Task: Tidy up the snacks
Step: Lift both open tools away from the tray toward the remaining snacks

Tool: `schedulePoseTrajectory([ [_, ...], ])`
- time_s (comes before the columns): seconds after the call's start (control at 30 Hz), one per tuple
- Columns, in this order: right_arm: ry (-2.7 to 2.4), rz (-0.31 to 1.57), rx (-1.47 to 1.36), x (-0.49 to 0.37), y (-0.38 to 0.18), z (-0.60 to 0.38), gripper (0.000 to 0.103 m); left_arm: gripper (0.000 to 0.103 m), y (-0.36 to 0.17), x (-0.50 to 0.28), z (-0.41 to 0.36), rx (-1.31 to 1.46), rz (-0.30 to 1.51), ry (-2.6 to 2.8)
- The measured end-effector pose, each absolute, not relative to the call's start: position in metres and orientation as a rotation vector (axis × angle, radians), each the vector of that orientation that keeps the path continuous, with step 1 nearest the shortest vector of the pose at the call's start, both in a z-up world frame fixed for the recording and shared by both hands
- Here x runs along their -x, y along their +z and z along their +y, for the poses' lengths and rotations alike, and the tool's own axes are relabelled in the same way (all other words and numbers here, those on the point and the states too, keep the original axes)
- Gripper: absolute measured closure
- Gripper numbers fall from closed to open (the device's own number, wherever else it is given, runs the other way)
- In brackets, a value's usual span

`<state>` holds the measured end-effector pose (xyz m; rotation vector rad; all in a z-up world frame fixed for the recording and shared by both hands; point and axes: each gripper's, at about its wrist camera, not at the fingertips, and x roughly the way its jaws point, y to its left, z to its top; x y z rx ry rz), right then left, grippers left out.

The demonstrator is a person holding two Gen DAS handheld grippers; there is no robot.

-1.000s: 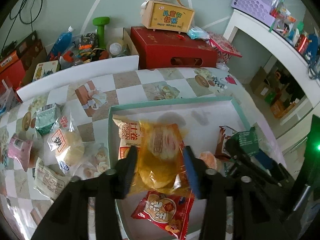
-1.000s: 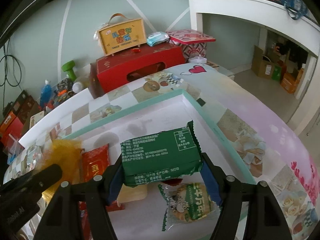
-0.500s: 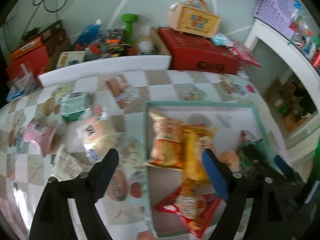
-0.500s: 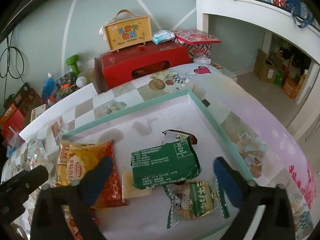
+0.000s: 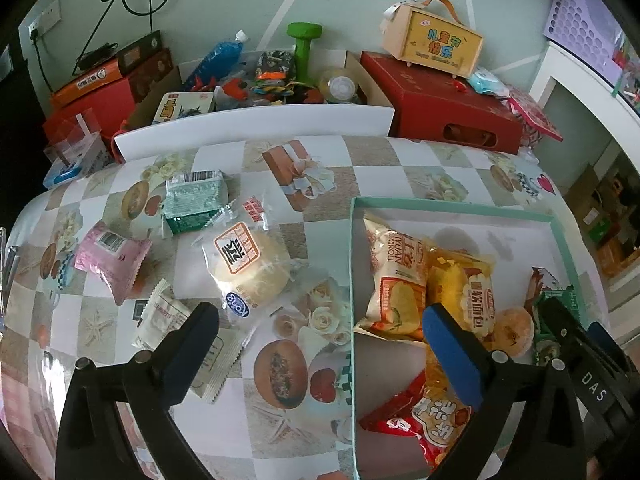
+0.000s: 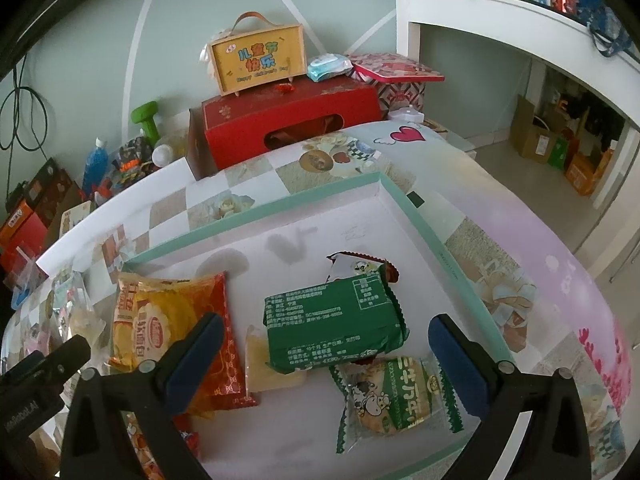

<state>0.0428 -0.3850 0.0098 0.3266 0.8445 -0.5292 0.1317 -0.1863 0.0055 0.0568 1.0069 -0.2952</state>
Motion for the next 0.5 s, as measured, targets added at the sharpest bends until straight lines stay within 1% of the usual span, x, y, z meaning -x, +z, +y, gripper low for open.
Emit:
schedulePoseTrajectory([
  [0.3, -0.518, 0.846, -0.315, -0.044, 0.012, -0.381, 0.0, 0.002, 0.009, -0.131, -0.178, -0.051, 1.009, -0.296],
  [0.5, -0.481, 0.823, -0.292, -0.05, 0.024, -0.364, 0.0, 0.002, 0.011, -0.131, -0.155, -0.06, 1.024, -0.263],
])
